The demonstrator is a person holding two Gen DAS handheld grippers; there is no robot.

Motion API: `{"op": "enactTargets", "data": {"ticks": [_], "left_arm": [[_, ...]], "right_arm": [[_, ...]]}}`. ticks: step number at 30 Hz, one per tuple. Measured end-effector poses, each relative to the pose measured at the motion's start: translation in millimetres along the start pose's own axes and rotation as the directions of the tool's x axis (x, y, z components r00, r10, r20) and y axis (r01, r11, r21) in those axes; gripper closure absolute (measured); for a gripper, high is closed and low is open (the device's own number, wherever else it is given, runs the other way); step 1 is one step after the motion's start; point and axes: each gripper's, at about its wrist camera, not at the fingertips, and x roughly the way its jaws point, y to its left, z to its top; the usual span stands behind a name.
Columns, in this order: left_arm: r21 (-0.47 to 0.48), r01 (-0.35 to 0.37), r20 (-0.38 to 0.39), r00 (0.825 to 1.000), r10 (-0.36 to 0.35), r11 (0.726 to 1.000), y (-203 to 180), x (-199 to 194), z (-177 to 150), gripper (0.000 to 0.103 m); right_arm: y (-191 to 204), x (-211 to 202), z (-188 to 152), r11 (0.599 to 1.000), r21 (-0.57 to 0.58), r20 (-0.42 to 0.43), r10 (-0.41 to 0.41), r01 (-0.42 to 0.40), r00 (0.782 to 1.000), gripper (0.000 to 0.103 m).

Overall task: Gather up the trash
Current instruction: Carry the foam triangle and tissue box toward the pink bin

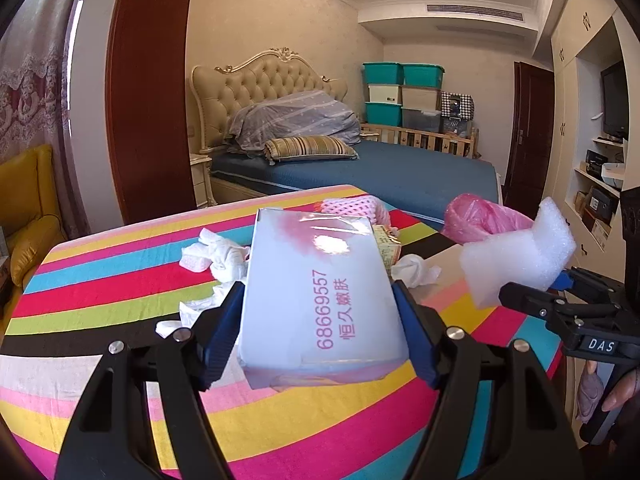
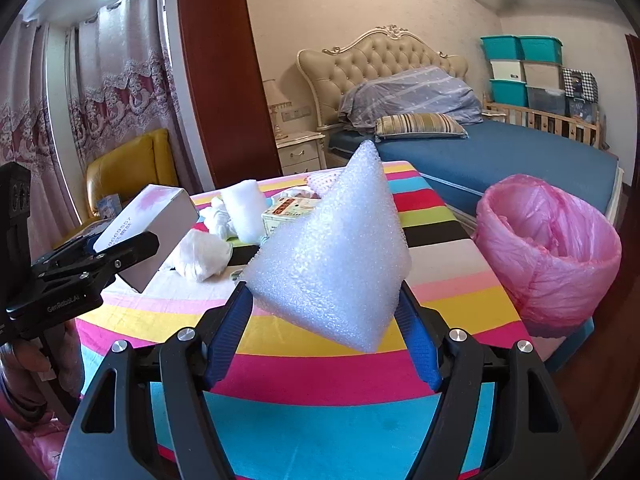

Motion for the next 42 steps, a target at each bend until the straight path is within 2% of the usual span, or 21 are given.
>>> {"op": "enactTargets", "data": {"ticks": [13, 20, 25, 32, 42], "left_arm": [[0.061, 0.069, 0.06, 0.996, -0.073, 0.996, -32, 2, 9, 0.033], [0.103, 0.132, 0.055, 0.989, -0.138, 0.986, -51, 19, 16, 0.033], [0.126, 0.188, 0.046, 0.98, -0.195, 0.974, -72, 34, 28, 0.033], [0.157, 0.282, 0.033, 0.956, -0.291, 0.946, -111, 67, 54, 0.033], [0.15, 0.441, -0.046, 0.897, -0.439, 0.885, -176, 134, 91, 0.032]], "right_arm": [[-19, -23, 7, 0.998, 0.014, 0.081, -0.066, 0.065, 0.995, 0.034], [-44, -34, 12, 0.992, 0.036, 0.104, -0.124, 0.121, 0.987, 0.034], [-77, -43, 20, 0.983, 0.061, 0.122, -0.178, 0.172, 0.976, 0.034], [-131, -44, 33, 0.965, 0.098, 0.117, -0.256, 0.245, 0.96, 0.034], [-213, -39, 49, 0.926, 0.119, 0.123, -0.371, 0.357, 0.921, 0.034]]}}
